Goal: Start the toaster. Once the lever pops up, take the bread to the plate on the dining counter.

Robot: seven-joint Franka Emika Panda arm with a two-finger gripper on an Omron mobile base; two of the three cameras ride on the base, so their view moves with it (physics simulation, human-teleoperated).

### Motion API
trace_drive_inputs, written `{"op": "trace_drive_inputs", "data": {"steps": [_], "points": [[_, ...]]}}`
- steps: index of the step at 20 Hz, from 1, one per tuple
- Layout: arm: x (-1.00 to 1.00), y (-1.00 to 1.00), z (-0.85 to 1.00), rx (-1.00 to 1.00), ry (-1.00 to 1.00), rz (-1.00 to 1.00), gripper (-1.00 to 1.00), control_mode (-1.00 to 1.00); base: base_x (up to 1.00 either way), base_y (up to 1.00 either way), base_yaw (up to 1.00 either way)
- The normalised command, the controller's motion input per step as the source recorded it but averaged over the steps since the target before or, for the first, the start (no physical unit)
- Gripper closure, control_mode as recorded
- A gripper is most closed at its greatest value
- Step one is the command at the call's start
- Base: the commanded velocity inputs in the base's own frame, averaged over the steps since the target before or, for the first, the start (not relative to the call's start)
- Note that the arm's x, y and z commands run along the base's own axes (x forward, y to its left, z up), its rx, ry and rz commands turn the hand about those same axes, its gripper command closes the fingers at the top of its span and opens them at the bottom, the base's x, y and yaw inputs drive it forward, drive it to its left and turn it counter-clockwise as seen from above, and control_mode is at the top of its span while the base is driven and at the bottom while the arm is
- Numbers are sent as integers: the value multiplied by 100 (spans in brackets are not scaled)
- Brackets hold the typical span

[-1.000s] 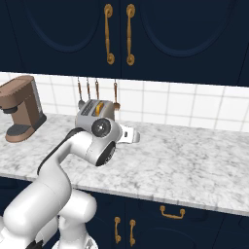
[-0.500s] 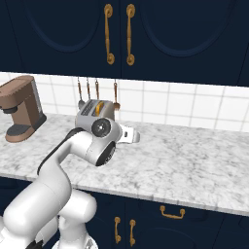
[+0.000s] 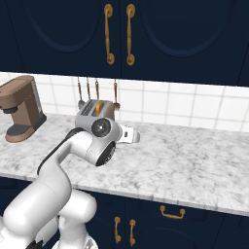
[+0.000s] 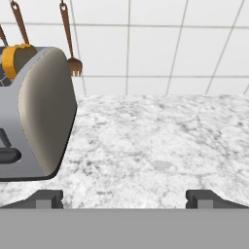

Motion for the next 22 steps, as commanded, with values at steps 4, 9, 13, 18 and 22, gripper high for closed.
{"op": "trace_drive_inputs", "data": {"steps": [4, 9, 13, 18, 22], "points": [[0, 0, 0, 0, 0, 0, -100, -100, 0, 0, 0], [0, 0, 0, 0, 0, 0, -100, -100, 0, 0, 0], [0, 0, 0, 0, 0, 0, -100, -100, 0, 0, 0], [0, 0, 0, 0, 0, 0, -100, -100, 0, 0, 0], [0, 0, 0, 0, 0, 0, -100, -100, 0, 0, 0]]}}
